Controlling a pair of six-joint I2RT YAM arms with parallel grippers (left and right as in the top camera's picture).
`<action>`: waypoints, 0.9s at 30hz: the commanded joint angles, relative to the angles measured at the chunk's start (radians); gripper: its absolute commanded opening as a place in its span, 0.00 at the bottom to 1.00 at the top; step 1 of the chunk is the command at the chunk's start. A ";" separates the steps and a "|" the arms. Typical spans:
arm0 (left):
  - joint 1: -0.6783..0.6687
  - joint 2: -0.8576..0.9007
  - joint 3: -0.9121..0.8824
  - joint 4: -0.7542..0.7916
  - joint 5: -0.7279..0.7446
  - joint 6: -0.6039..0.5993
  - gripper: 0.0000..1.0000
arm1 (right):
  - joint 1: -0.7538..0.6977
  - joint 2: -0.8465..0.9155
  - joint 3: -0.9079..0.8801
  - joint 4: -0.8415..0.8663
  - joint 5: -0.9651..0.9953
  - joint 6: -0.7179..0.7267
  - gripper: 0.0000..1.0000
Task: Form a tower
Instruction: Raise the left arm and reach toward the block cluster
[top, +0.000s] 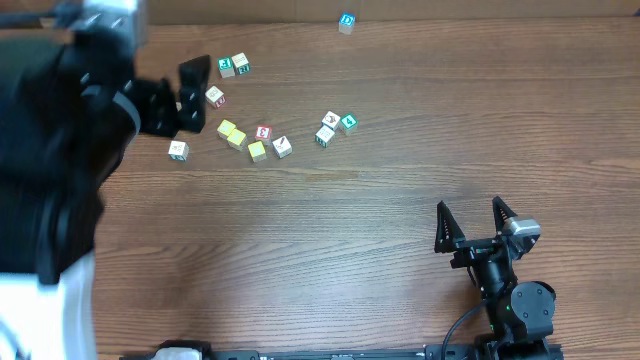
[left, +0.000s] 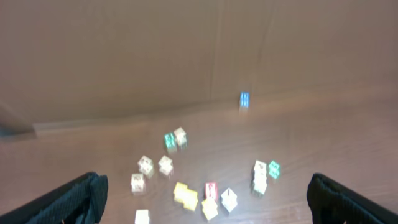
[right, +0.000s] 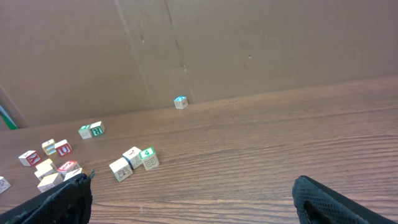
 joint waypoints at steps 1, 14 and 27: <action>-0.002 0.152 0.097 -0.097 0.019 0.042 1.00 | -0.003 -0.012 -0.010 0.005 0.000 0.005 1.00; -0.002 0.510 0.107 -0.334 0.018 -0.027 0.18 | -0.003 -0.012 -0.010 0.005 0.000 0.005 1.00; -0.001 0.794 0.105 -0.332 -0.058 -0.241 0.90 | -0.003 -0.012 -0.010 0.005 0.000 0.005 1.00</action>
